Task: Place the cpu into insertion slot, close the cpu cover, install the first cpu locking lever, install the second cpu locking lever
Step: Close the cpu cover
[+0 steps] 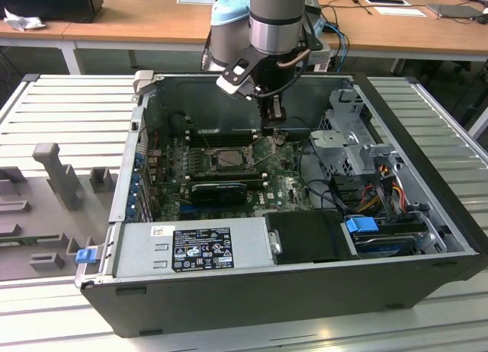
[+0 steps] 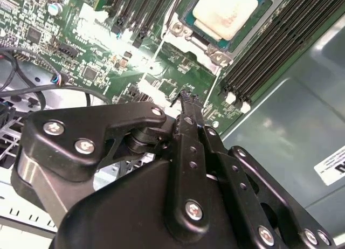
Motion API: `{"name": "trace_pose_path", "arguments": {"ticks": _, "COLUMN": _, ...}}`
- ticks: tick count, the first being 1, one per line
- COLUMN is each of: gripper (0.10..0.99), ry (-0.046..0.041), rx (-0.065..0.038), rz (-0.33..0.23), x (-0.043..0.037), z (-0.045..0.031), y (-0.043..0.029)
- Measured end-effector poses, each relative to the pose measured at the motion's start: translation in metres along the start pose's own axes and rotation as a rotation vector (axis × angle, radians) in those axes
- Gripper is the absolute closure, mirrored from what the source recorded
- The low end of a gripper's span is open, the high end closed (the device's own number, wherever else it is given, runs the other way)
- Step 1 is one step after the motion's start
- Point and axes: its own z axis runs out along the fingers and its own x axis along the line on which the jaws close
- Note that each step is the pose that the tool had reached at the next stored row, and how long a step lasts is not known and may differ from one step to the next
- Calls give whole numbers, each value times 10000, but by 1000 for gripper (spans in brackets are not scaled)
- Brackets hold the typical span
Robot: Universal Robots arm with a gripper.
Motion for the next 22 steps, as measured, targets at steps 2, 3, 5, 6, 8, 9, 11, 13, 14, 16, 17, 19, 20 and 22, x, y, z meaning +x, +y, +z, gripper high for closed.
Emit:
{"name": "trace_pose_path", "arguments": {"ticks": 2, "gripper": 980, "ry": 0, "rx": -1, "rz": -2, "x": -2, "z": 2, "y": 30}}
{"name": "trace_pose_path", "arguments": {"ticks": 3, "gripper": 980, "ry": -1, "rx": 0, "rz": -2, "x": -2, "z": 2, "y": 38}}
{"name": "trace_pose_path", "arguments": {"ticks": 5, "gripper": 980, "ry": -1, "rx": -1, "rz": -1, "x": -3, "z": 4, "y": 53}}
{"name": "trace_pose_path", "arguments": {"ticks": 6, "gripper": 980, "ry": -1, "rx": -1, "rz": -1, "x": -4, "z": 4, "y": 62}}
{"name": "trace_pose_path", "arguments": {"ticks": 8, "gripper": 980, "ry": 0, "rx": -1, "rz": 0, "x": -6, "z": 8, "y": 90}}
{"name": "trace_pose_path", "arguments": {"ticks": 9, "gripper": 980, "ry": 0, "rx": 0, "rz": -1, "x": -6, "z": 9, "y": 102}}
{"name": "trace_pose_path", "arguments": {"ticks": 11, "gripper": 980, "ry": -2, "rx": 0, "rz": -2, "x": -7, "z": 10, "y": 112}}
{"name": "trace_pose_path", "arguments": {"ticks": 13, "gripper": 980, "ry": -2, "rx": 0, "rz": -1, "x": -8, "z": 13, "y": 127}}
{"name": "trace_pose_path", "arguments": {"ticks": 14, "gripper": 980, "ry": -1, "rx": 0, "rz": -2, "x": -9, "z": 15, "y": 138}}
{"name": "trace_pose_path", "arguments": {"ticks": 16, "gripper": 980, "ry": 1, "rx": 0, "rz": 0, "x": -10, "z": 19, "y": 160}}
{"name": "trace_pose_path", "arguments": {"ticks": 17, "gripper": 980, "ry": 1, "rx": -1, "rz": 0, "x": -12, "z": 20, "y": 171}}
{"name": "trace_pose_path", "arguments": {"ticks": 19, "gripper": 980, "ry": -1, "rx": -1, "rz": 0, "x": -16, "z": 22, "y": 200}}
{"name": "trace_pose_path", "arguments": {"ticks": 20, "gripper": 980, "ry": -1, "rx": -1, "rz": -2, "x": -19, "z": 24, "y": 216}}
{"name": "trace_pose_path", "arguments": {"ticks": 22, "gripper": 980, "ry": 0, "rx": 0, "rz": -1, "x": -25, "z": 31, "y": 220}}
